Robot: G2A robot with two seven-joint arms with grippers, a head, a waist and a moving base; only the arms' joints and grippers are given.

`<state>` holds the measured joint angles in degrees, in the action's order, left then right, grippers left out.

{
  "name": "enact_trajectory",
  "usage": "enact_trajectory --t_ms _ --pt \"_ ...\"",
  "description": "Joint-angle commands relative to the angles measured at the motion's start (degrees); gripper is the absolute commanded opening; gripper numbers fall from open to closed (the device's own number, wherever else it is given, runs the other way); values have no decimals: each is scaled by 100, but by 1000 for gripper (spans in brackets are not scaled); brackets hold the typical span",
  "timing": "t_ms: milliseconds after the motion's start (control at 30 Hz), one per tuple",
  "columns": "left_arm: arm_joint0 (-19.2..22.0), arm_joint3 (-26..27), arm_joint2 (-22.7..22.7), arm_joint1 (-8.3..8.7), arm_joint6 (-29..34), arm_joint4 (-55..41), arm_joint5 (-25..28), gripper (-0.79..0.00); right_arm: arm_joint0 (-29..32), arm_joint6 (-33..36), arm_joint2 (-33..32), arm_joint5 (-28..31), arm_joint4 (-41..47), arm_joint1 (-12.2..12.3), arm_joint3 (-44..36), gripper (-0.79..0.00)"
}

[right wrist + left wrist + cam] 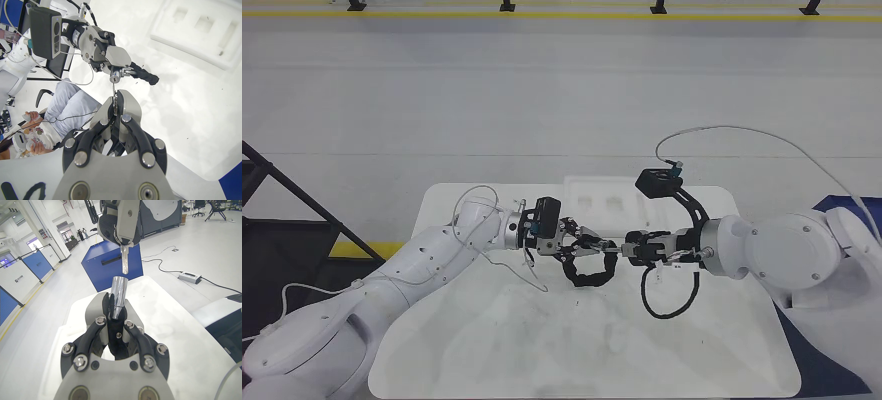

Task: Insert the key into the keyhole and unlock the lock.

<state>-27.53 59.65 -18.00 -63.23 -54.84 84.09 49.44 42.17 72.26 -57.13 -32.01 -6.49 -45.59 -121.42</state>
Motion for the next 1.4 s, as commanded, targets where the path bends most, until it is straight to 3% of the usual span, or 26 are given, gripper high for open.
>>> enact_trajectory --t_ms 0,867,1367 --pt "3 -4 6 -7 8 -9 8 -785 -51 -40 62 -41 34 21 3 -785" --pt "14 -1 61 -35 65 -140 65 -785 -403 -438 524 -439 252 230 5 -785" --pt "-76 52 40 -6 225 -761 225 -785 -406 -534 526 -517 321 250 -32 -785"
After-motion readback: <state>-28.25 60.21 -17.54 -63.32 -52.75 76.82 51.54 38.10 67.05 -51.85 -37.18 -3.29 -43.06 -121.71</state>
